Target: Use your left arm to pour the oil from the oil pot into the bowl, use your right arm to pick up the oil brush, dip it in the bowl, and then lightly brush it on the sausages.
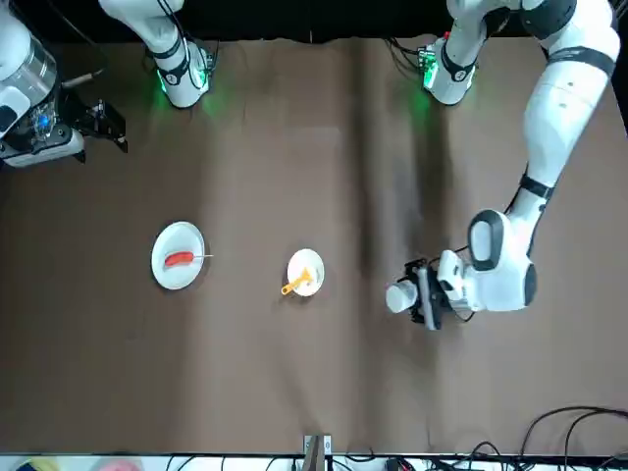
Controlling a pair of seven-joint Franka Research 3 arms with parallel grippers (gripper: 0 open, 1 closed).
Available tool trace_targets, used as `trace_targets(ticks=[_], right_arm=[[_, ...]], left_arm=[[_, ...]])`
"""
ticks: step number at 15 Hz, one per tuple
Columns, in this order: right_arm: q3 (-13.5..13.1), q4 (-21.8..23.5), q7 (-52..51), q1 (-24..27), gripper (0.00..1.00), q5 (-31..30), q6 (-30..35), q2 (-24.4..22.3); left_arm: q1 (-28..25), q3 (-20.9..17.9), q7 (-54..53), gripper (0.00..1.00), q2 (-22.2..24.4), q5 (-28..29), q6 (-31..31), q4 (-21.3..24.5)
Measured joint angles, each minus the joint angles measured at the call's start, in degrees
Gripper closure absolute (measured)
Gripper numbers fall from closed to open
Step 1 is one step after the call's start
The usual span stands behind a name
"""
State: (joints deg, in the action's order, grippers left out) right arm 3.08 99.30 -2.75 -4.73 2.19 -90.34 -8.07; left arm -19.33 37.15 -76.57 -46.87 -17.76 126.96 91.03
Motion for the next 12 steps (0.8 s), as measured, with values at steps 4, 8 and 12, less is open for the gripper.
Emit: trace_targets(ticks=[4, 8, 12], right_arm=[[0.0, 0.1, 0.0, 0.0, 0.00, 0.0, 0.1, 0.0], [0.2, 0.3, 0.0, -1.6, 0.00, 0.0, 0.2, 0.0], [0.1, 0.4, 0.0, -2.9, 0.00, 0.0, 0.2, 0.1]], left_arm=[[-7.9, -0.1, -16.1, 0.44, 0.0, -11.3, -10.1, 0.0], [-16.5, -0.4, -33.2, 0.44, -1.1, -18.2, -15.6, 0.4], [-24.4, -0.7, -42.6, 0.44, -7.1, -20.8, -19.9, 0.5]])
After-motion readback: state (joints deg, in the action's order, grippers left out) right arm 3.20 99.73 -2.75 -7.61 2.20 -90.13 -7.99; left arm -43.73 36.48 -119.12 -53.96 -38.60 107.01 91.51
